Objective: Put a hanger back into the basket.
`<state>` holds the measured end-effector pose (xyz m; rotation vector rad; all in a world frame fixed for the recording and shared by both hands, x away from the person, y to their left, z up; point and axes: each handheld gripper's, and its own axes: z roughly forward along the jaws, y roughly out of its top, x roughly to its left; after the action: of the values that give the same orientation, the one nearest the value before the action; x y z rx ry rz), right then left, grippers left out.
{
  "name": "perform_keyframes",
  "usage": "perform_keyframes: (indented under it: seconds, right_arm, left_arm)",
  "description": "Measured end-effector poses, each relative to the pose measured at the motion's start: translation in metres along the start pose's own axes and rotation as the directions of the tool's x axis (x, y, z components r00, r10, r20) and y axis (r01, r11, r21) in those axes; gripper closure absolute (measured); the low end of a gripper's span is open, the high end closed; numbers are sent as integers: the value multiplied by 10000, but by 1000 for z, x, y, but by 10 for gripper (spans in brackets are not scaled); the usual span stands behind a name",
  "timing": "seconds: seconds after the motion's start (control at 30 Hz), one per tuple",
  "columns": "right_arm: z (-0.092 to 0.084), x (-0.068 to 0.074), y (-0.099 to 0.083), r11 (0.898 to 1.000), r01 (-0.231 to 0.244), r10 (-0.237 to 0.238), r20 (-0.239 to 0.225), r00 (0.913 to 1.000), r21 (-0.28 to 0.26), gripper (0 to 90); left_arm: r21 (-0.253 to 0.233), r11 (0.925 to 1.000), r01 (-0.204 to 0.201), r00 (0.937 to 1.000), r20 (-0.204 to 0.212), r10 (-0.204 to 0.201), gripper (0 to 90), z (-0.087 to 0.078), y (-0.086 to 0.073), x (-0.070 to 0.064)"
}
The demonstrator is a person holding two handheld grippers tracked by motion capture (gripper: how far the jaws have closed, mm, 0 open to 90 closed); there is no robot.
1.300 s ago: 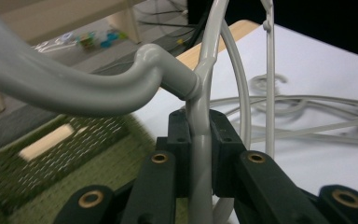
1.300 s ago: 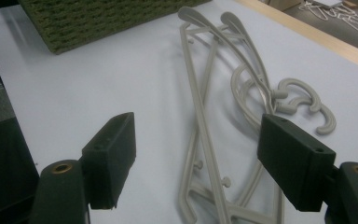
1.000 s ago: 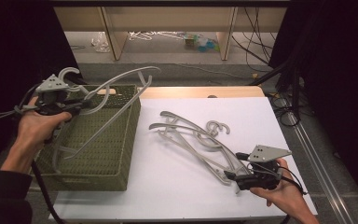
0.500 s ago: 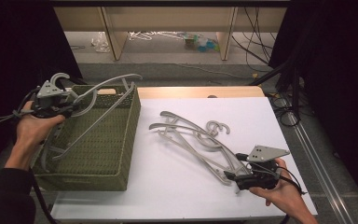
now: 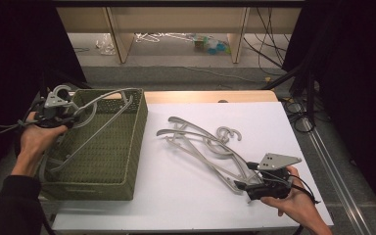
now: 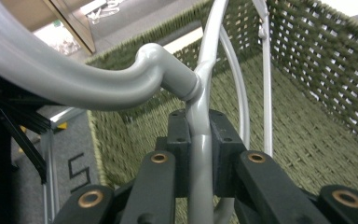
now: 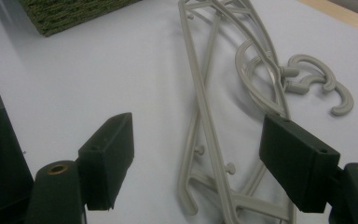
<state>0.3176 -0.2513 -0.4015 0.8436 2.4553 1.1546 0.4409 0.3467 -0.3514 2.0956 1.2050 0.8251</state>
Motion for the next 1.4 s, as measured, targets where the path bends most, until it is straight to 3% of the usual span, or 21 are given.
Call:
perform_keyframes:
  seconds: [0.1, 0.43, 0.67, 0.8, 0.83, 1.03, 1.13, 1.17, 1.2, 1.33, 1.37, 1.4]
  right_arm:
    - [0, 0, 0, 10000, -5, 5, 3, 10000, 8, 270]
    - [2, 0, -1, 9998, -112, 113, -78, 9999, 162, 270]
    - [5, 0, -2, 9996, -55, 58, -112, 9999, 269, 270]
    - [4, -1, -3, 9996, -24, 27, -95, 10000, 283, 270]
    - [4, -1, -3, 9996, -37, 40, -98, 9999, 289, 270]
    - [5, -1, -3, 9995, -71, 73, -64, 10000, 292, 270]
    - [5, -1, -3, 9994, -133, 134, -45, 9999, 305, 270]
    - [5, -1, -3, 9994, -133, 134, -45, 9999, 305, 270]
    - [4, -2, -3, 9996, -124, 124, -17, 9999, 260, 270]
    - [5, -2, -4, 9996, -121, 121, -6, 9999, 251, 270]
    - [5, -2, -4, 9997, -105, 105, 9, 9999, 229, 270]
    - [5, -2, -4, 9996, -143, 143, -4, 9999, 244, 269]
  left_arm:
    - [238, 9997, 84, 9995, 294, -91, 804, 5, -6, 1]
    - [998, 9923, 738, 9948, 622, -802, 795, 29, -22, -5]
    - [1515, 9827, 1068, 9934, 252, -1118, 784, 43, -27, -9]
    - [1985, 9763, 867, 9961, -1, -885, 751, 47, -32, -10]
    - [1936, 9756, 1031, 9946, -348, -982, 716, 46, -34, -8]
    - [1495, 9771, 1511, 9861, -913, -1385, 577, 30, -32, -4]
    - [584, 9837, 1701, 9843, -578, -1667, 558, 11, -29, -5]
    - [584, 9837, 1701, 9843, -578, -1667, 537, 11, -29, -5]
    - [251, 9857, 1668, 9849, -519, -1653, 519, 0, -27, -7]
    - [-197, 9841, 1764, 9833, -418, -1771, 459, -18, -25, -12]
    - [-491, 9792, 1968, 9800, -201, -1979, 437, -28, -23, -17]
    - [-523, 9793, 1953, 9804, -164, -1964, 413, -33, -23, -20]
